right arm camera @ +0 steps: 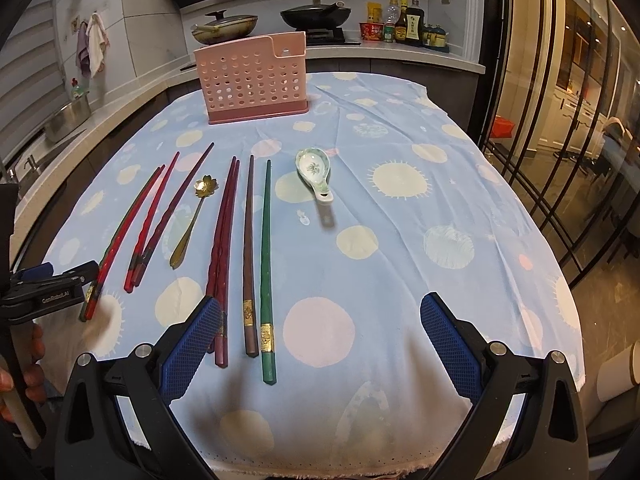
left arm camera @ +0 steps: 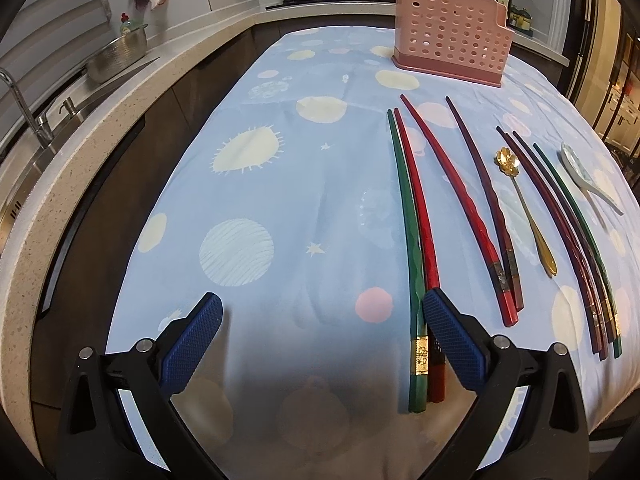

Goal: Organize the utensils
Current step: 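Grasp a green chopstick with the left tool while the right tool grasps the white ceramic spoon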

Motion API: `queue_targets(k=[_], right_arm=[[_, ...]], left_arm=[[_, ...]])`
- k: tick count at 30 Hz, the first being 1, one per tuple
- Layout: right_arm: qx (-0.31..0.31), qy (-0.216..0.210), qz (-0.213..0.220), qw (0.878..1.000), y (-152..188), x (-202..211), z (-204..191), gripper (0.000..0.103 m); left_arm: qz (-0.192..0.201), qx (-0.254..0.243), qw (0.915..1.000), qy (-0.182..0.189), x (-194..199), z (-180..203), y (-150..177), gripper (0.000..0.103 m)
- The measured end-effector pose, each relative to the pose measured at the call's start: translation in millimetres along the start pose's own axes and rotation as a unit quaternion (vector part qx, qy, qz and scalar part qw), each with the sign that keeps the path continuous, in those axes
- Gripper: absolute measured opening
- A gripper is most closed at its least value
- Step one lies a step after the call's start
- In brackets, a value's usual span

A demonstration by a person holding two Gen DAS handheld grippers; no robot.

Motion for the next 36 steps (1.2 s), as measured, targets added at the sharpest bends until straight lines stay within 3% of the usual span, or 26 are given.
queue_targets(k=[10, 15, 21, 24, 28, 36], right_arm=[[0.002, -0.001, -0.004, 1.000, -0.4, -4.7, -2.8, 0.096], [-0.004, -0.003, 0.001, 1.000, -11.5, -13.1, 1.4, 0.096], [-0.031, -0.016, 0.015, 0.999, -48.7, -32.0, 11.0, 0.094], [-0.045, -0.025, 0.015, 0.999, -69.0, -47.8, 12.5, 0.087], [-0.046, -0.029, 0.004, 0.999, -86.4, -73.9, 7.0, 0.069], [-0.060, -0.065, -0.046, 0.995, -85.5, -116.4, -6.7, 0.039]], left_arm=[[-0.003, 0.011, 0.9999, 0.000, -5.4, -11.2, 2.9, 0.096], [-0.001, 0.022, 0.9997, 0.005, -5.6, -25.5, 0.9, 0.091], [0.002, 0.012, 0.9997, 0.020, -9.8, -19.8, -7.1, 0.079], [0.002, 0.008, 0.9995, 0.029, -12.5, -13.6, -10.2, 0.076], [0.001, 0.001, 0.9990, 0.044, -11.9, -7.7, -11.8, 0.065], [-0.009, 0.006, 0.9972, 0.074, -3.0, -7.9, -6.0, 0.041]])
Point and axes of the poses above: each gripper's, at about its wrist camera, not at the fingertips, and x roughly against the way its jaws point, z to its right, y to its underside, the point moved 6 cm from there along -x, roughly the way its jaws point, and after that the axes turned 12 degrees about y, right-handed, at the moved point
